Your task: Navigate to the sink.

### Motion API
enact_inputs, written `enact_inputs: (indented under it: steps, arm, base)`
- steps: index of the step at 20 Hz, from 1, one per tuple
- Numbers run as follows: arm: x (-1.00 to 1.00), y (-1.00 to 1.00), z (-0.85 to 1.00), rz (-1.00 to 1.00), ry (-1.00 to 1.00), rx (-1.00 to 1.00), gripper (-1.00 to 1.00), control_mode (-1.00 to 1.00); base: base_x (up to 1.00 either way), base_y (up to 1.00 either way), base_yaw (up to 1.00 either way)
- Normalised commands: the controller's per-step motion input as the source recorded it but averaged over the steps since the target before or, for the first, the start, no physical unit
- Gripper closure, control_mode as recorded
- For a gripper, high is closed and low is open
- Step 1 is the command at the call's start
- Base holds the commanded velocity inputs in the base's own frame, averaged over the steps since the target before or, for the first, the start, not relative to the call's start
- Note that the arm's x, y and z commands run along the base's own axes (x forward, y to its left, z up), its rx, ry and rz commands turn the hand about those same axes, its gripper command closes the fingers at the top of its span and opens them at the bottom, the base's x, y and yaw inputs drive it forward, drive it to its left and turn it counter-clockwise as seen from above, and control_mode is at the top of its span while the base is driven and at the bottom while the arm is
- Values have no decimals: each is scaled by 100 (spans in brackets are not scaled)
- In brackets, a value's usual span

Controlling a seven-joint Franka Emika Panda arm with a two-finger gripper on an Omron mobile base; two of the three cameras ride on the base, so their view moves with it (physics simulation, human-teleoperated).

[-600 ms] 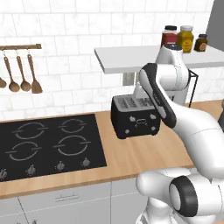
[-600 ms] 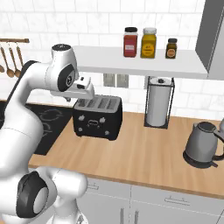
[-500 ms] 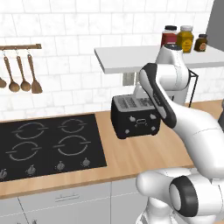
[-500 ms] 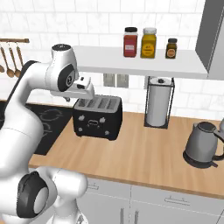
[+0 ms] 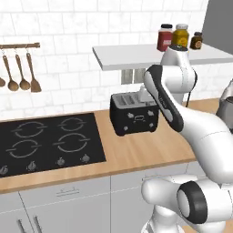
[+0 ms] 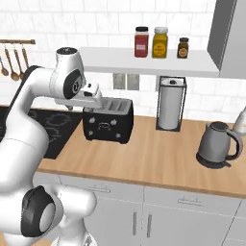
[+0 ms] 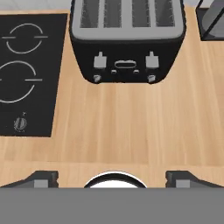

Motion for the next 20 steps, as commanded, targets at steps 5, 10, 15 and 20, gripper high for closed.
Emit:
enact_inputs:
  steps: [5,10,15,20]
  arm:
    - [0,0,0,0,0,0,-100,100]
    - [0,0,0,0,0,0,-100,100]
    - [0,0,0,0,0,0,-100,100]
    - [0,0,0,0,0,0,-100,100]
  base:
    - [-54,-1,-52]
    - [-35,0,-56]
    - [-44,12,-46]
    - [-80,68,7]
